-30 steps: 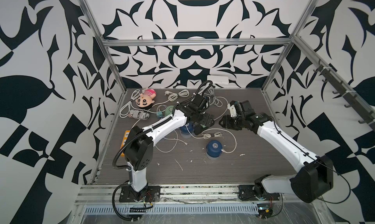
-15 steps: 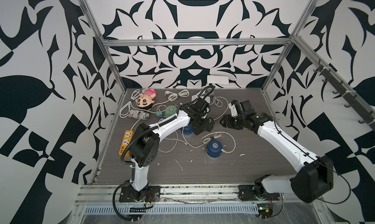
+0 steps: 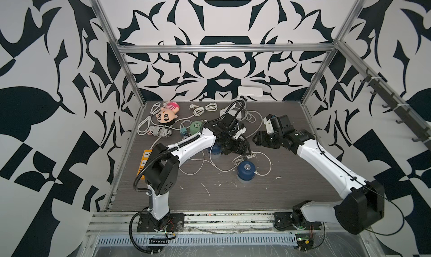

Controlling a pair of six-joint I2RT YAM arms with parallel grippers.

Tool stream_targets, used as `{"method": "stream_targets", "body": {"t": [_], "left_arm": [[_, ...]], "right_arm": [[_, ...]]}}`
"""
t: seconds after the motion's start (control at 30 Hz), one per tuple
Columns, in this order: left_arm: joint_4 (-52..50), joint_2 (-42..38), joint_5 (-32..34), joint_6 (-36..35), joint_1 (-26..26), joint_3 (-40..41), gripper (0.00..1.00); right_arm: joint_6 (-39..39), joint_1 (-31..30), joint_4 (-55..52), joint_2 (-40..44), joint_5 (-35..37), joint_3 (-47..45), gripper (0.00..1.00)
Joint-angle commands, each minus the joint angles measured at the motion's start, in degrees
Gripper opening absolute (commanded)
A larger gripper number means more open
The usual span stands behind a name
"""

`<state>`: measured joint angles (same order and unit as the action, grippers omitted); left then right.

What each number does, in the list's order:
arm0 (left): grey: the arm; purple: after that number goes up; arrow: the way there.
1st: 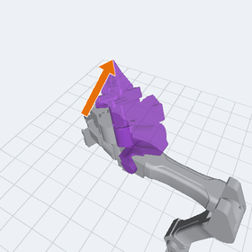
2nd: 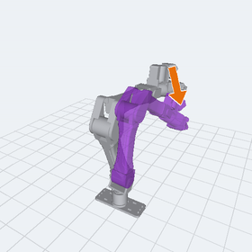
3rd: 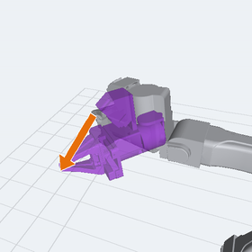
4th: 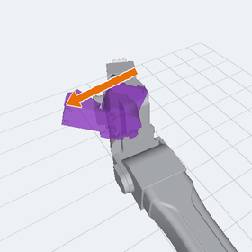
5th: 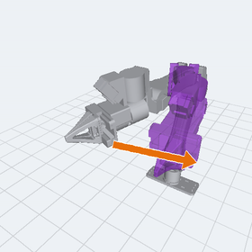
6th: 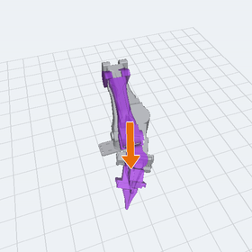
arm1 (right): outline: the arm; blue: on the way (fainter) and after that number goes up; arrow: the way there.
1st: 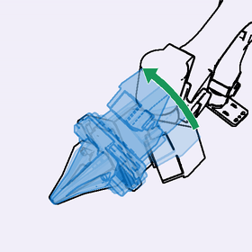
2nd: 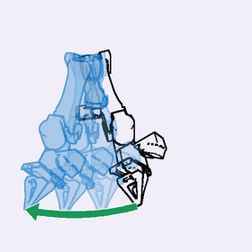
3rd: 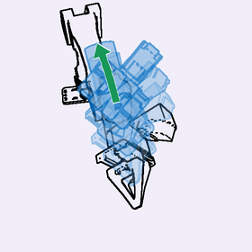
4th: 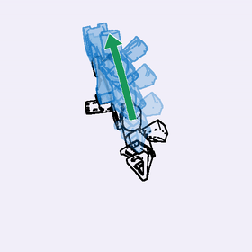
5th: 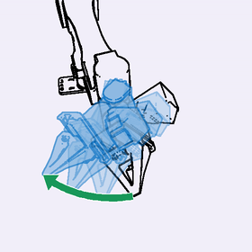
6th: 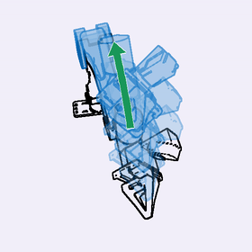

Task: Charge the cordless meat grinders
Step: Insert the plug into the socket.

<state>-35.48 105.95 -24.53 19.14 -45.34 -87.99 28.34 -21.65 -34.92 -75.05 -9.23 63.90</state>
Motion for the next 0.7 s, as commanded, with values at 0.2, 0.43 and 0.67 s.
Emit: {"method": "stream_targets", "body": {"t": [0.2, 0.43, 0.67], "left_arm": [[-5.31, -8.41, 1.56, -0.63, 1.34, -3.69, 1.0], [-7.05, -21.41, 12.84, -0.94, 2.27, 2.12, 1.0], [-6.37, -37.55, 28.55, 3.38, 2.72, 15.72, 1.0]], "right_arm": [[-0.63, -0.26, -1.21, 1.59, 1.55, 4.37, 0.58], [1.86, -0.76, -0.76, -4.38, 3.88, 6.85, 0.52], [5.71, -0.47, 1.62, -16.36, 9.61, 10.76, 0.41]]}}
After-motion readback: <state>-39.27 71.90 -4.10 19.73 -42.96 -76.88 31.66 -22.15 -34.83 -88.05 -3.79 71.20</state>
